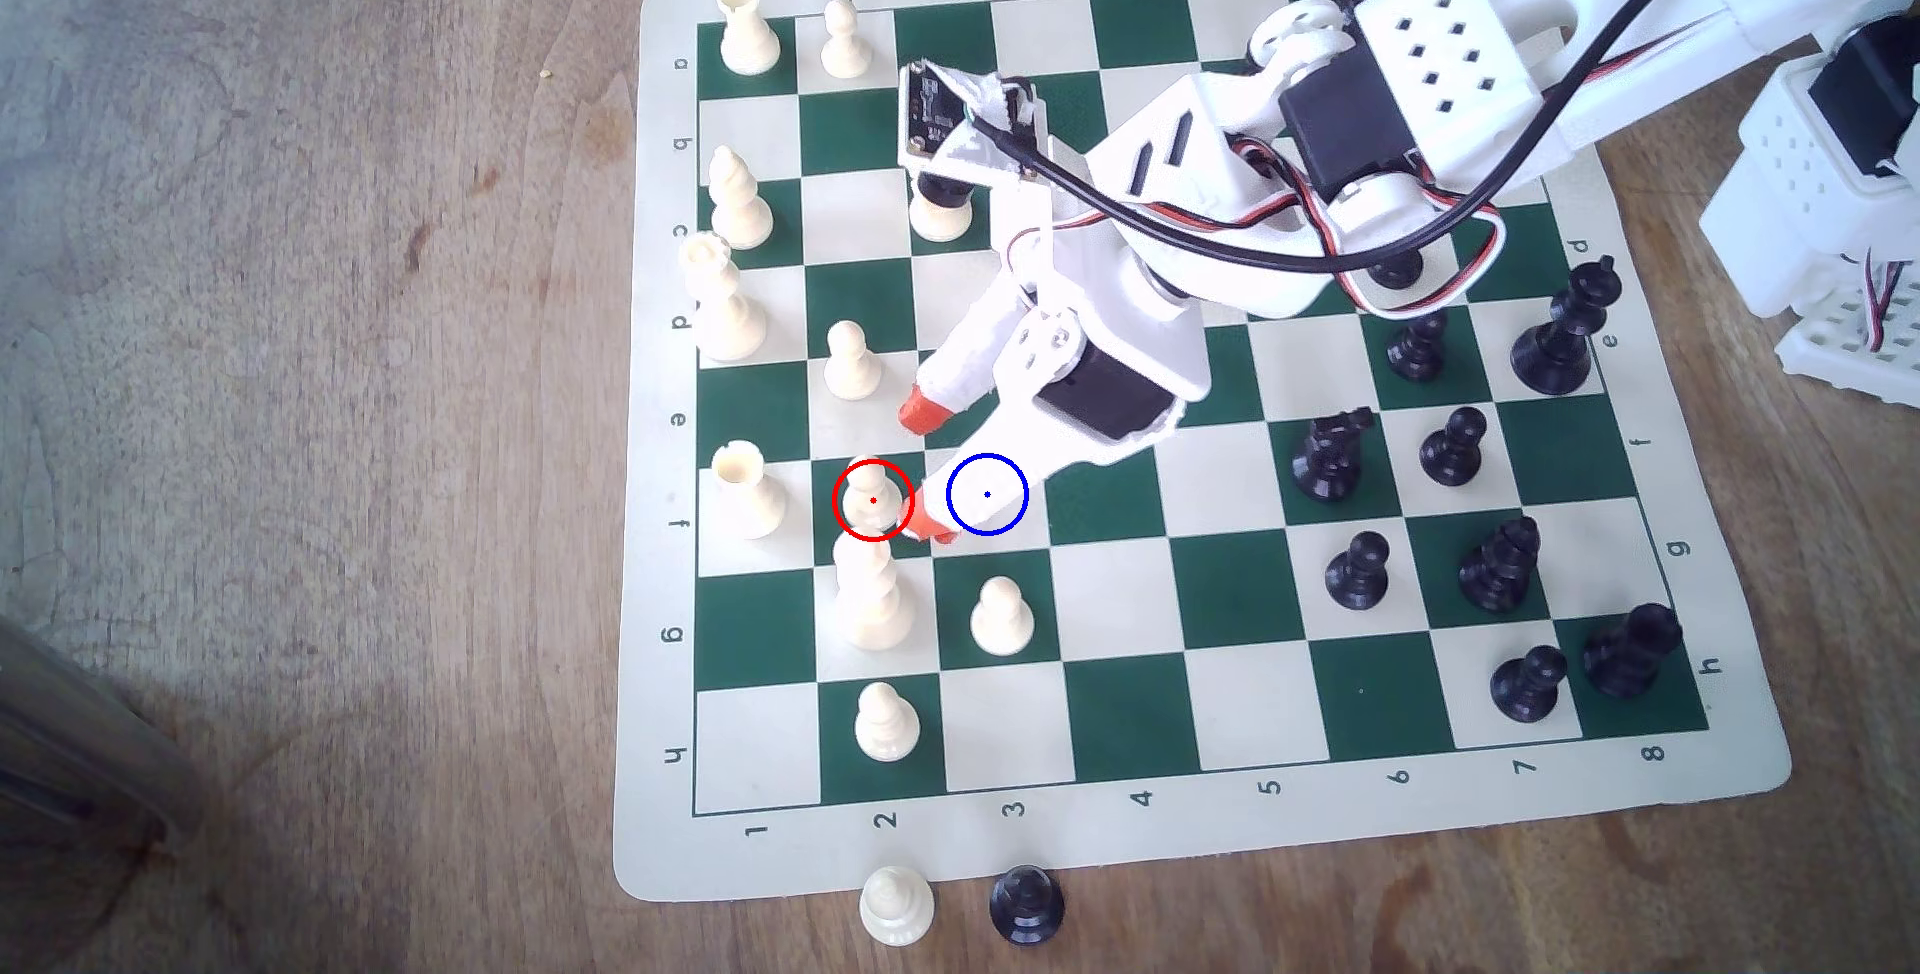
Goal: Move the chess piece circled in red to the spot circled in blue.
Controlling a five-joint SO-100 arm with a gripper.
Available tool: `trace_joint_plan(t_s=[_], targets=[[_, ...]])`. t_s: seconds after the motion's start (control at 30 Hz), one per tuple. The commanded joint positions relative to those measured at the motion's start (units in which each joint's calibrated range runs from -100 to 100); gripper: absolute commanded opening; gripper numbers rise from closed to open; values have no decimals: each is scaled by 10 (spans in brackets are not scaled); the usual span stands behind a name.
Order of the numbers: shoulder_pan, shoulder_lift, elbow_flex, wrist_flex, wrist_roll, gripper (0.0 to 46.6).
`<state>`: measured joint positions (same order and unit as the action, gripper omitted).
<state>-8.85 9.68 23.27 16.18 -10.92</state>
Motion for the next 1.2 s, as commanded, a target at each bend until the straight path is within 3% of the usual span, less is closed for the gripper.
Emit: trace_joint_plan(t_s=[0.0, 0.43, 1.17], targets=[[7, 8, -55, -25, 0, 175], [10, 32, -90, -10, 16, 124], [11, 99, -155, -11, 14, 148]])
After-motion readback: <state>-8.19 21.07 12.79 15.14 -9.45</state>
